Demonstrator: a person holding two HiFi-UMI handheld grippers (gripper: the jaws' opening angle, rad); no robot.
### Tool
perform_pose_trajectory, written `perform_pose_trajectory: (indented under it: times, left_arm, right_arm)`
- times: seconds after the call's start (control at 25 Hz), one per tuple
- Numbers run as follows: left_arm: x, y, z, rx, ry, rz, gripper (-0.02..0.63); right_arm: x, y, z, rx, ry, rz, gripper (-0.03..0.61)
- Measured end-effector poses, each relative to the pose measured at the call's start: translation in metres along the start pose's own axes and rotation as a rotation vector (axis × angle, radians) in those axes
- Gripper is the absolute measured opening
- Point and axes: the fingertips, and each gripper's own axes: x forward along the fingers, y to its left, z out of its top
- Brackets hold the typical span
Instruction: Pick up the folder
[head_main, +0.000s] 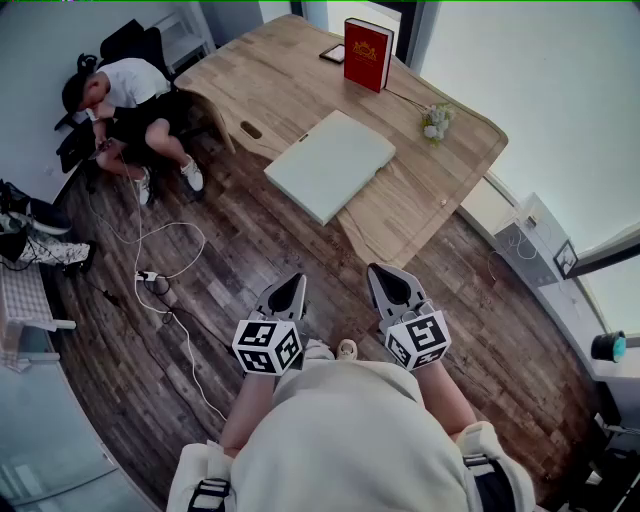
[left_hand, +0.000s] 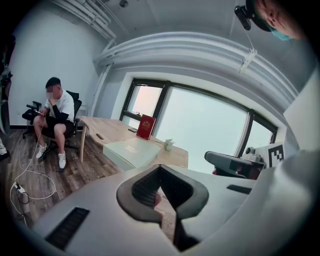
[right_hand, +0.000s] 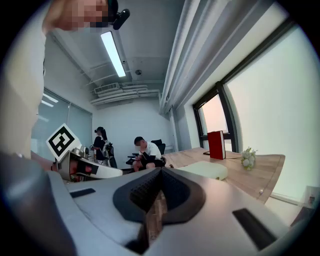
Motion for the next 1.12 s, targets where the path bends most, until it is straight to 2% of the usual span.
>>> perform_pose_trajectory:
  times: [0.12, 0.28, 0.52, 0.76, 1.12]
  left_arm:
    - [-0.009, -0.007, -0.006, -0.023, -0.016, -0.005, 0.02]
    - [-0.019, -0.008, -0.016, -0.08, -0.014, -0.02, 0.02]
    - [-0.022, -0.007, -0.021, -0.063, -0.019, -0.004, 0.02]
    - [-0.025, -0.011, -0.017, -0.07, -0.039, 0.001, 0.02]
    - [-0.027, -0.013, -0.02, -0.101, -0.039, 0.013, 0.02]
  right_arm:
    - [-0.014, 0.004, -0.012, 0.046, 0.015, -0.013, 0.018]
    - [-0.025, 0.017, -0.019, 0.031, 0.03, 0.006, 0.018]
    - [-0.033, 0.015, -0.013, 0.003, 0.024, -0.012, 0.018]
    - [-0.039, 0.018, -0.007, 0.039, -0.005, 0.011, 0.018]
    - [-0.044, 0.01, -0.008, 0.054, -0.022, -0.006, 0.018]
